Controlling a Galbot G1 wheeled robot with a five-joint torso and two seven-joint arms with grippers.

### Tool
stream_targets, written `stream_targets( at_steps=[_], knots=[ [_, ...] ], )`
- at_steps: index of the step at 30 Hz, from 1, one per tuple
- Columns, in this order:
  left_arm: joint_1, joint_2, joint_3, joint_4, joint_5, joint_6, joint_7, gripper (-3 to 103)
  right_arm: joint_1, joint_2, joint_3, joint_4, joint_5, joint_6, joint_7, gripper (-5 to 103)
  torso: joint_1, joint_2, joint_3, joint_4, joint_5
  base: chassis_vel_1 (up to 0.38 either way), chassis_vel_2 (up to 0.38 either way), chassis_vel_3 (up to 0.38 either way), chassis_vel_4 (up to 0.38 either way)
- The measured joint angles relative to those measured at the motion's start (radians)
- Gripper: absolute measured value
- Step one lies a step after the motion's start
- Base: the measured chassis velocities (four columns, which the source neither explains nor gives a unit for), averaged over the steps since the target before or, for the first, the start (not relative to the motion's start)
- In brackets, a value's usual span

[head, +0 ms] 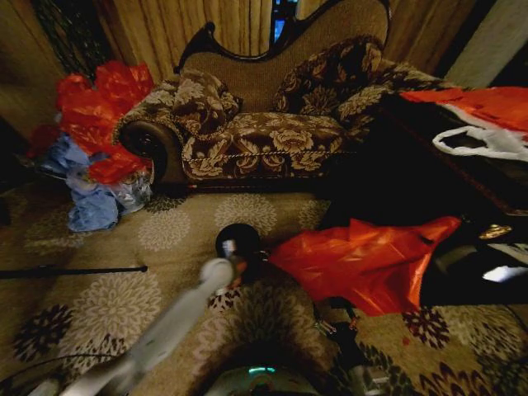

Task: Place a garbage bag over the trash bin.

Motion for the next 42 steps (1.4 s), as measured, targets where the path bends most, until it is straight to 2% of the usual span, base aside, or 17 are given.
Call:
stream_targets(
  at_steps=[1,2,4,10,16,19,20,22,24,25,26,29,32,33,35,40,42],
  knots=[
    [0.027,0.039,-0.029,-0.034,0.003,-0.01,0.0,0,-0.001,0.0,-0.001,-0.001,0.002,0.005,-0.005,100,0.0,0.0,0.0,-0.0003,0.0003,0.0,0.0,0.0,0.0],
    [0.027,0.039,-0.029,-0.034,0.003,-0.01,0.0,0,-0.001,0.0,-0.001,-0.001,0.002,0.005,-0.005,100,0.0,0.0,0.0,-0.0003,0.0003,0.0,0.0,0.0,0.0],
    [0.071,0.086,-0.077,-0.079,0.023,-0.035,0.0,0,-0.005,-0.001,-0.002,-0.001,0.005,0.011,-0.01,100,0.0,0.0,0.0,-0.0006,-0.0003,0.0,0.0,0.0,0.0],
    [0.153,0.144,-0.197,-0.15,0.066,-0.079,0.01,0,-0.012,-0.004,0.001,0.022,0.014,0.02,-0.011,100,0.0,0.0,0.0,-0.0005,0.0005,0.0,0.0,0.0,0.0],
    [0.164,0.134,-0.181,-0.185,0.077,-0.096,0.004,0,-0.028,-0.029,0.008,0.083,0.077,0.018,0.008,100,0.0,0.0,0.0,-0.0007,0.0001,0.0,0.0,0.0,0.0],
    [0.165,0.116,-0.153,-0.21,0.083,-0.098,-0.005,0,-0.03,-0.06,-0.006,0.129,0.105,-0.017,0.01,100,0.0,0.0,0.0,-0.0007,-0.0001,0.0,0.0,0.0,0.0],
    [0.165,0.113,-0.145,-0.218,0.084,-0.098,-0.008,0,-0.022,-0.073,-0.02,0.135,0.106,-0.027,0.015,103,0.0,0.0,0.0,-0.0008,-0.0001,0.0,0.0,0.0,0.0],
    [0.165,0.111,-0.132,-0.233,0.083,-0.098,-0.011,0,0.009,-0.101,-0.065,0.125,0.098,-0.037,0.037,95,0.0,0.0,0.0,-0.0008,0.0001,0.0,0.0,0.0,0.0],
    [0.165,0.111,-0.129,-0.239,0.083,-0.098,-0.012,0,0.022,-0.111,-0.085,0.117,0.091,-0.039,0.047,95,0.0,0.0,0.0,-0.0005,0.0006,0.0,0.0,0.0,0.0],
    [0.164,0.116,-0.126,-0.25,0.078,-0.098,-0.018,0,0.056,-0.131,-0.142,0.102,0.086,-0.05,0.069,85,0.0,0.0,0.0,-0.0005,0.0005,0.0,0.0,0.0,0.0],
    [0.163,0.12,-0.125,-0.257,0.072,-0.098,-0.023,0,0.075,-0.141,-0.179,0.098,0.091,-0.059,0.079,80,0.0,0.0,0.0,-0.0004,0.0003,0.0,0.0,0.0,0.0],
    [0.159,0.129,-0.124,-0.271,0.06,-0.098,-0.034,0,0.105,-0.156,-0.244,0.095,0.105,-0.075,0.084,74,0.0,0.0,0.0,-0.0005,0.0004,0.0,0.0,0.0,0.0],
    [0.148,0.14,-0.121,-0.296,0.036,-0.1,-0.049,0,0.16,-0.199,-0.343,0.086,0.116,-0.09,0.06,57,0.0,0.0,0.0,-0.0006,0.0003,0.0,0.0,0.0,0.0],
    [0.148,0.14,-0.121,-0.296,0.036,-0.1,-0.049,0,0.16,-0.199,-0.343,0.086,0.116,-0.09,0.06,57,0.0,0.0,0.0,-0.0006,0.0003,0.0,0.0,0.0,0.0],
    [0.134,0.142,-0.116,-0.319,0.017,-0.1,-0.061,0,0.215,-0.236,-0.402,0.079,0.131,-0.107,0.051,46,0.0,0.0,0.0,-0.0005,0.0001,0.0,0.0,0.0,0.0],
    [0.116,0.149,-0.111,-0.355,-0.003,-0.099,-0.065,0,0.279,-0.259,-0.454,0.065,0.162,-0.133,0.056,35,0.0,0.0,0.0,-0.0005,0.0,0.0,0.0,0.0,0.0],
    [0.098,0.161,-0.11,-0.373,-0.023,-0.098,-0.067,0,0.325,-0.264,-0.487,0.048,0.185,-0.133,0.075,25,0.0,0.0,0.0,-0.0005,0.0003,0.0,0.0,0.0,0.0]
  ],
)
